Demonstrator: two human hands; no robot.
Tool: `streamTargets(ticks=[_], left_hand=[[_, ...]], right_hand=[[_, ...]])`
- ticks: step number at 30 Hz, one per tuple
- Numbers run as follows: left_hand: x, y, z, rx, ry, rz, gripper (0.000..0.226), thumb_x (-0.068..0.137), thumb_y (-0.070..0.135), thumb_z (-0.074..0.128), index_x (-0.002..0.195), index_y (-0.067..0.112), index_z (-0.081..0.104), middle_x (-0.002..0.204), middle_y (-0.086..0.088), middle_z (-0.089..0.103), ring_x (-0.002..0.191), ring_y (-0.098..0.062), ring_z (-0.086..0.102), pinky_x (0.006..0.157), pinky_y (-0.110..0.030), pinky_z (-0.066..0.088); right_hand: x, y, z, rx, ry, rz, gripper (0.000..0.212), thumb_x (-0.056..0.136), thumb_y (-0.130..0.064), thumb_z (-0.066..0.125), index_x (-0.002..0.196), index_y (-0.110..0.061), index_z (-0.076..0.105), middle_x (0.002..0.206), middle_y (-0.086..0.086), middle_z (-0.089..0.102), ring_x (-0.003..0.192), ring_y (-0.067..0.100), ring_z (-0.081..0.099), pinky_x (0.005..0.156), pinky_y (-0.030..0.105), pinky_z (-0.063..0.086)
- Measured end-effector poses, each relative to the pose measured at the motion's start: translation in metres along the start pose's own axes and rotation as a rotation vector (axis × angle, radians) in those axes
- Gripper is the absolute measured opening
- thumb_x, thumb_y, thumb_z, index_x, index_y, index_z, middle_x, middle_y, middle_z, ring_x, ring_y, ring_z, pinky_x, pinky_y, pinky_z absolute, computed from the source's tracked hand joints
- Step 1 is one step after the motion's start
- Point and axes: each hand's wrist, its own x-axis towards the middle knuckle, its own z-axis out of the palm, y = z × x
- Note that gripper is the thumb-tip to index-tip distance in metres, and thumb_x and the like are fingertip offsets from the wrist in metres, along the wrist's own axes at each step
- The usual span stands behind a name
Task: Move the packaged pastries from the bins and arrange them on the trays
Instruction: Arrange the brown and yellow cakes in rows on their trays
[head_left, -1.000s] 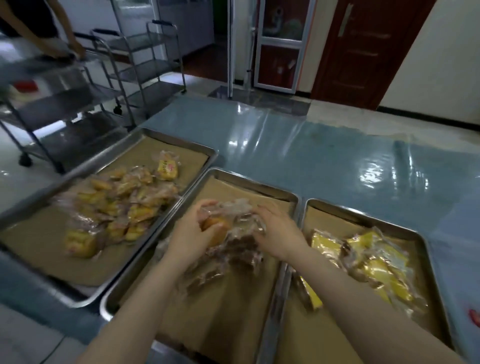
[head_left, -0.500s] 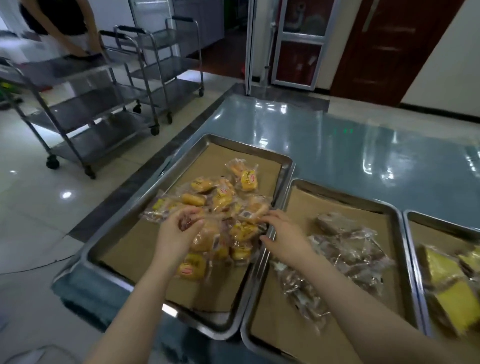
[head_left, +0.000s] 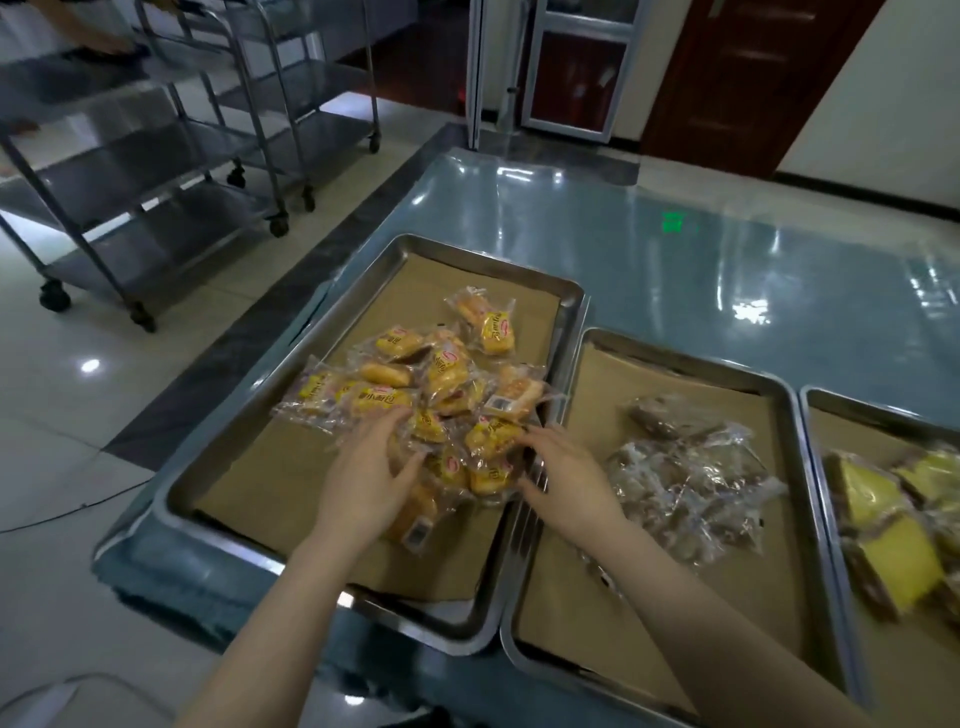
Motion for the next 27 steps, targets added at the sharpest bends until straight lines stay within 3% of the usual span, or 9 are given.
streamTargets(ticks=[2,4,5,8,10,15,21,24,27], left_hand=[[-0.003,0.009,0.005,-0.027,-0.041,0.029,0.053,0.085,0.035,0.061,0.132,0.043,0.039,0.131,0.014,0.052,0.097,0.000,0.060,0.078,-0.033,0.054],[-0.006,0.020,0.014,-0.043,-0.068,0.055,0.052,0.086,0.035,0.061,0.131,0.045,0.037,0.123,0.026,0.052,0.069,0.006,0.060,0.062,-0.020,0.047],[-0.006,0.027,0.019,-0.045,-0.078,0.068,0.051,0.087,0.034,0.061,0.131,0.045,0.036,0.121,0.031,0.050,0.070,0.006,0.059,0.062,-0.018,0.044],[-0.006,0.045,0.036,-0.051,-0.122,0.090,0.053,0.087,0.033,0.061,0.132,0.045,0.034,0.121,0.030,0.052,0.098,0.002,0.057,0.076,-0.024,0.047],[-0.008,0.058,0.048,-0.072,-0.137,0.070,0.054,0.088,0.033,0.061,0.132,0.046,0.033,0.121,0.027,0.055,0.101,0.003,0.055,0.079,-0.025,0.047],[-0.015,0.094,0.083,-0.076,-0.207,0.088,0.054,0.089,0.028,0.061,0.135,0.039,0.036,0.118,0.030,0.050,0.099,0.010,0.048,0.075,-0.008,0.035],[-0.029,0.126,0.127,-0.032,-0.309,0.104,0.052,0.087,0.027,0.063,0.135,0.034,0.043,0.128,0.018,0.052,0.117,0.000,0.047,0.093,-0.020,0.039],[-0.039,0.141,0.143,-0.035,-0.396,0.125,0.055,0.084,0.021,0.063,0.129,0.045,0.043,0.122,0.027,0.048,0.113,0.007,0.043,0.089,-0.009,0.033],[-0.047,0.149,0.156,-0.049,-0.481,0.189,0.058,0.080,0.011,0.064,0.125,0.042,0.046,0.123,0.026,0.039,0.119,0.008,0.033,0.091,0.004,0.019]], right_hand=[[-0.011,0.013,0.001,-0.111,0.025,0.034,0.051,0.090,-0.033,0.058,0.138,-0.030,0.043,0.151,-0.005,0.035,0.144,0.018,0.016,0.117,0.041,0.005],[-0.024,0.034,-0.003,-0.210,0.039,0.114,0.047,0.091,-0.037,0.053,0.137,-0.030,0.043,0.154,-0.003,0.029,0.146,0.017,0.009,0.114,0.042,-0.004],[-0.031,0.046,-0.006,-0.240,0.032,0.165,0.045,0.092,-0.041,0.050,0.136,-0.030,0.044,0.155,-0.003,0.028,0.146,0.018,0.006,0.114,0.045,-0.006],[-0.050,0.076,-0.016,-0.232,-0.051,0.276,0.047,0.093,-0.059,0.036,0.136,-0.041,0.039,0.156,-0.011,0.020,0.146,0.020,0.000,0.112,0.055,-0.005],[-0.056,0.088,-0.020,-0.213,-0.106,0.274,0.054,0.091,-0.066,0.026,0.140,-0.044,0.030,0.158,-0.013,0.011,0.146,0.020,-0.003,0.112,0.057,0.000],[-0.068,0.107,-0.031,-0.180,-0.145,0.231,0.072,0.083,-0.078,0.018,0.147,-0.044,0.012,0.159,-0.014,-0.002,0.146,0.016,-0.005,0.114,0.052,0.013],[-0.084,0.140,-0.052,-0.191,-0.233,0.171,0.097,0.069,-0.085,0.042,0.147,-0.044,0.002,0.159,-0.013,-0.006,0.146,0.018,0.000,0.112,0.056,0.022],[-0.087,0.149,-0.061,-0.165,-0.276,0.124,0.109,0.061,-0.085,0.052,0.148,-0.041,0.004,0.159,-0.010,0.002,0.145,0.022,0.005,0.109,0.056,0.028],[-0.087,0.158,-0.068,-0.085,-0.267,0.127,0.109,0.053,-0.080,0.065,0.143,-0.036,0.021,0.148,-0.008,0.030,0.133,0.022,0.025,0.100,0.049,0.041]])
